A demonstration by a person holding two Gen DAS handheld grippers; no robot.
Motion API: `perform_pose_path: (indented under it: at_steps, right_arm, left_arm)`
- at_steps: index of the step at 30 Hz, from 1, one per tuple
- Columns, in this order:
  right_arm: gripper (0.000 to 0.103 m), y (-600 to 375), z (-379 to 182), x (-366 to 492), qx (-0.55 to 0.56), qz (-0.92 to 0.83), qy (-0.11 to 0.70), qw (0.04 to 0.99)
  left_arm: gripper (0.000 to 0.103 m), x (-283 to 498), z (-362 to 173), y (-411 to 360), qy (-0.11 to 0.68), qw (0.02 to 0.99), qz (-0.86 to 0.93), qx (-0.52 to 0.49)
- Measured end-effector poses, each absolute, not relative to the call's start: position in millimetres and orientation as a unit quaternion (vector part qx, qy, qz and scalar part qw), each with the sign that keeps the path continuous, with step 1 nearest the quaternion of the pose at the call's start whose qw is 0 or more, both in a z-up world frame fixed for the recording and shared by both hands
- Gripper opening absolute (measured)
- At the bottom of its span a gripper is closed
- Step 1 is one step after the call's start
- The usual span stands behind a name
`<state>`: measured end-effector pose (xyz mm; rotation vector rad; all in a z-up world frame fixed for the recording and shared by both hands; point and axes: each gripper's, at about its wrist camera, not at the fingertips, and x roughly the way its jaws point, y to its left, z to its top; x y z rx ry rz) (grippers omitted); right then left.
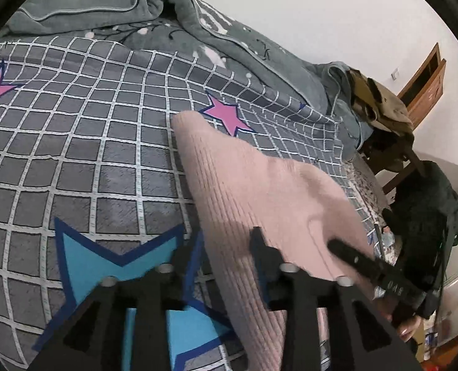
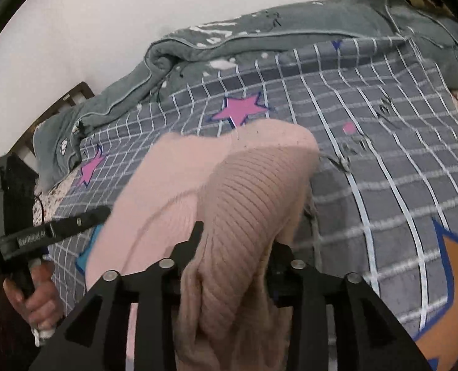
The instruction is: Fold small clothes
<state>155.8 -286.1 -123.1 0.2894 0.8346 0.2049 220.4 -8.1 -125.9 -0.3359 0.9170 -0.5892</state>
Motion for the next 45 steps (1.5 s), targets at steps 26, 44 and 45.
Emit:
perform_pose_path:
  at_steps: [26,44,45]
  right_arm:
    - [0.032,-259.2,-97.8,197.7,0.229,0.190,0.335,0.894]
    - [0.050,-198.7,-104.9,245.4,0.096,0.113,0.331,0.932]
    - [0.050,-196.2,-102.9,247.1,0.088,0.116,0.325,0.935]
  left_arm:
    - [0.034,249.9,-83.7,-7.3,0.367,0.879,-0.260,-0.156]
    - [0.065,290.6,-121.4,47.1,0.371,0.911,-0.167,-0.067]
    - [0.065,288.5,-121.0,44.9,0.369,0.913,-0.165,-0.061]
